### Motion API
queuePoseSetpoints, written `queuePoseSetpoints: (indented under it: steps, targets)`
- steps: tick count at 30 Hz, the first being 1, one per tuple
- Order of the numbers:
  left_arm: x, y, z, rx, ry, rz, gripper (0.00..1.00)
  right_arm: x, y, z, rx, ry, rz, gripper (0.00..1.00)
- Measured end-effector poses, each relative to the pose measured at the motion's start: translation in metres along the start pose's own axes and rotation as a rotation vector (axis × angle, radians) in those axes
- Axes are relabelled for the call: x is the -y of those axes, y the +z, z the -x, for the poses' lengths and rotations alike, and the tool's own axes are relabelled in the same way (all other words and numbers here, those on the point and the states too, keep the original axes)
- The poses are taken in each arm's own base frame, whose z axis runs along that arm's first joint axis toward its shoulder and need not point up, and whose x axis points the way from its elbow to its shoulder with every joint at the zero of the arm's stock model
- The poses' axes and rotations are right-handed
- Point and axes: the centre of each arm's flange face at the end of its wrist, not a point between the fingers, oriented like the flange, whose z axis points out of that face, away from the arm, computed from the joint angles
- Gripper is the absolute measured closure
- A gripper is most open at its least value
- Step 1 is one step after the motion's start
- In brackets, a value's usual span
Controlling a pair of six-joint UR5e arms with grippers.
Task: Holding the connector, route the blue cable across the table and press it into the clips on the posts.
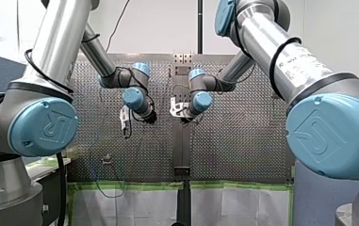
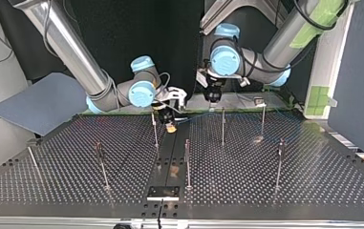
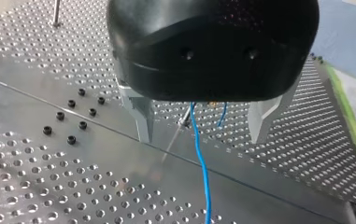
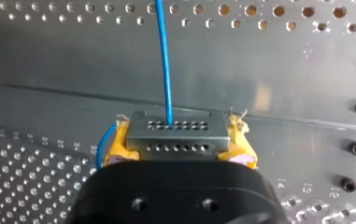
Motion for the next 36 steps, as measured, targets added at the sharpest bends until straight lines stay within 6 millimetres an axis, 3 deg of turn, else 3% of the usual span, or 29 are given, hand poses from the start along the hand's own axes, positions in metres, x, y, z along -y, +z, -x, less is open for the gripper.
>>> queuePoseSetpoints:
  steps: [14, 25, 36]
  targets:
    - [0.009, 0.046, -0.009, 0.017, -0.043, 0.042, 0.0, -0.007, 0.001, -0.001, -0.003, 0.005, 0.008, 1.0]
    - [0.017, 0.064, 0.004, 0.062, -0.09, 0.028, 0.0, -0.007, 0.002, -0.001, -0.003, 0.005, 0.005, 1.0]
    - [0.022, 0.097, -0.015, 0.033, -0.102, 0.039, 0.0, -0.005, 0.001, -0.001, -0.001, 0.005, -0.004, 1.0]
